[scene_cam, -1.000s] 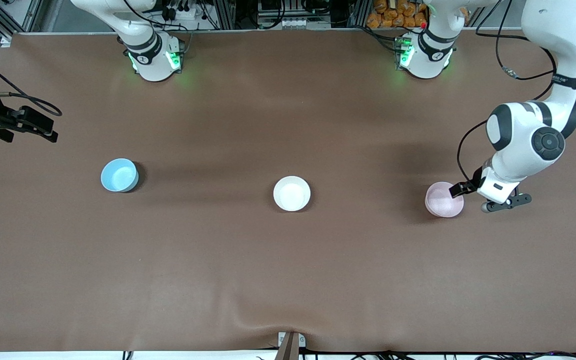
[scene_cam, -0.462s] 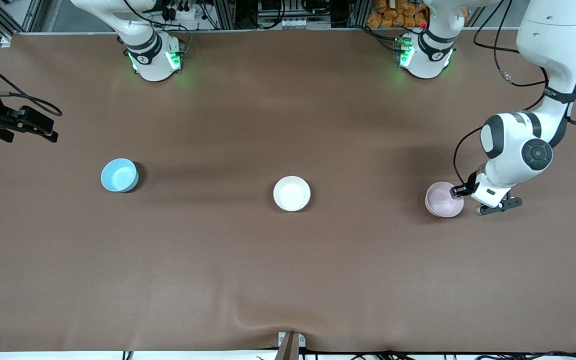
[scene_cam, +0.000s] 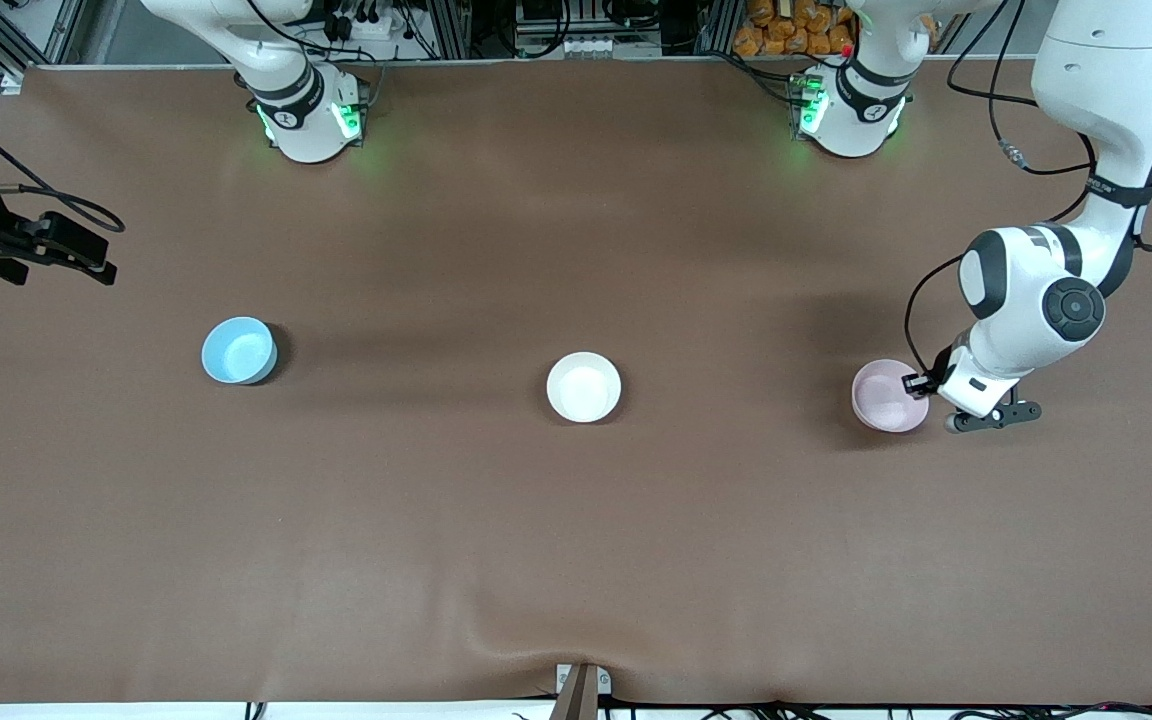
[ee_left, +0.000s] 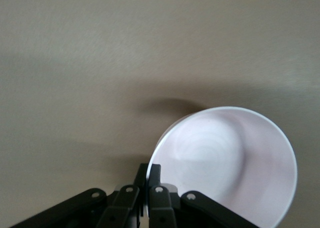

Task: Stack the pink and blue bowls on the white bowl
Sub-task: 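Carry the pink bowl with the left gripper onto the white bowl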

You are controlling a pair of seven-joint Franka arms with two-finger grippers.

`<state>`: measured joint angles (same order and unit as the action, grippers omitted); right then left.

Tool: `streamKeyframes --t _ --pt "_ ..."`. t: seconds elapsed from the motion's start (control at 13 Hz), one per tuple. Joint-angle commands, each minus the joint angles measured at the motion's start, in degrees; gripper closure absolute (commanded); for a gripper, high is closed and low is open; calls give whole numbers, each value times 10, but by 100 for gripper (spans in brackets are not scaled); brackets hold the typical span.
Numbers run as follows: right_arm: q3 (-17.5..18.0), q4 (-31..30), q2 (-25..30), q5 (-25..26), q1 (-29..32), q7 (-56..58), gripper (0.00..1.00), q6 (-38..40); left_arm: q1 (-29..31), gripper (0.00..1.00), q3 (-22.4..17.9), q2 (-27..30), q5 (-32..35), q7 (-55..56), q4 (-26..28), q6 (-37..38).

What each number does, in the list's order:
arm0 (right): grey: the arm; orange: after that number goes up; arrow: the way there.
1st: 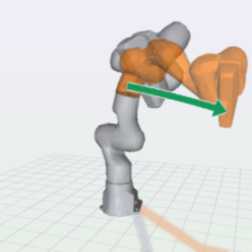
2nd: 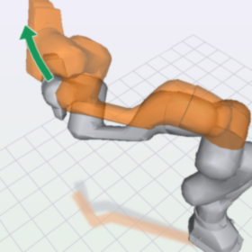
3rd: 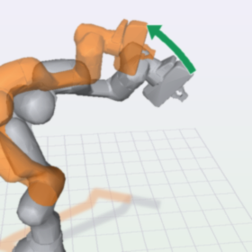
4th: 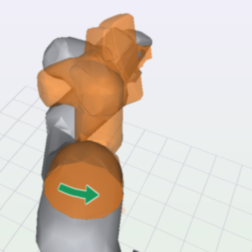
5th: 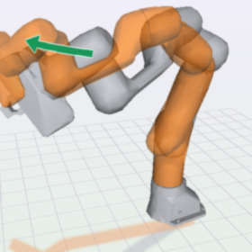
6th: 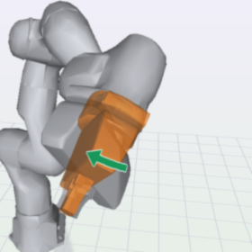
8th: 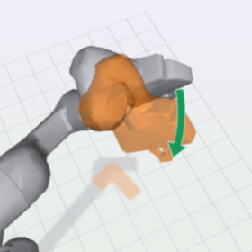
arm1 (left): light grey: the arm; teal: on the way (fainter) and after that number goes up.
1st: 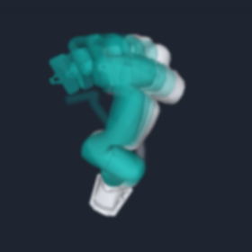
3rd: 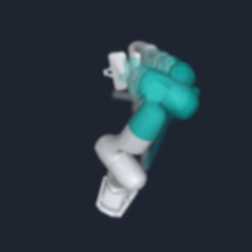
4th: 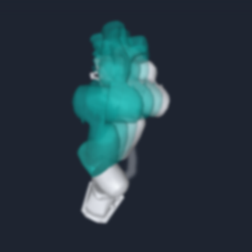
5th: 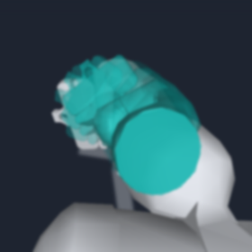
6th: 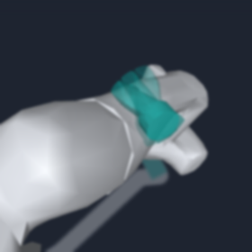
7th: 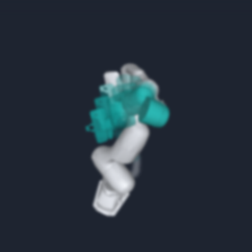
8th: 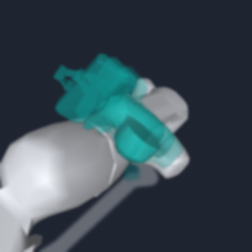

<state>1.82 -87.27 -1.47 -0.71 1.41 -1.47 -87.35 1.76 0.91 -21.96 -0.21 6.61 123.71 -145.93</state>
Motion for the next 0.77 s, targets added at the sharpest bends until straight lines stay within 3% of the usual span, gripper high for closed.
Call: streamKeyframes --t 0.0,0.46,0.69 --pt "-2 8 -2 4 -4 -5 0 3 0 100 43 22 11 6 -23 34" --pt "-2 8 -2 4 -6 -5 0 1 -15 100 159 14 4 37 -153 135" --pt "-2 7 -2 4 -7 -5 0 1 -92 100 167 -6 3 146 -202 146"
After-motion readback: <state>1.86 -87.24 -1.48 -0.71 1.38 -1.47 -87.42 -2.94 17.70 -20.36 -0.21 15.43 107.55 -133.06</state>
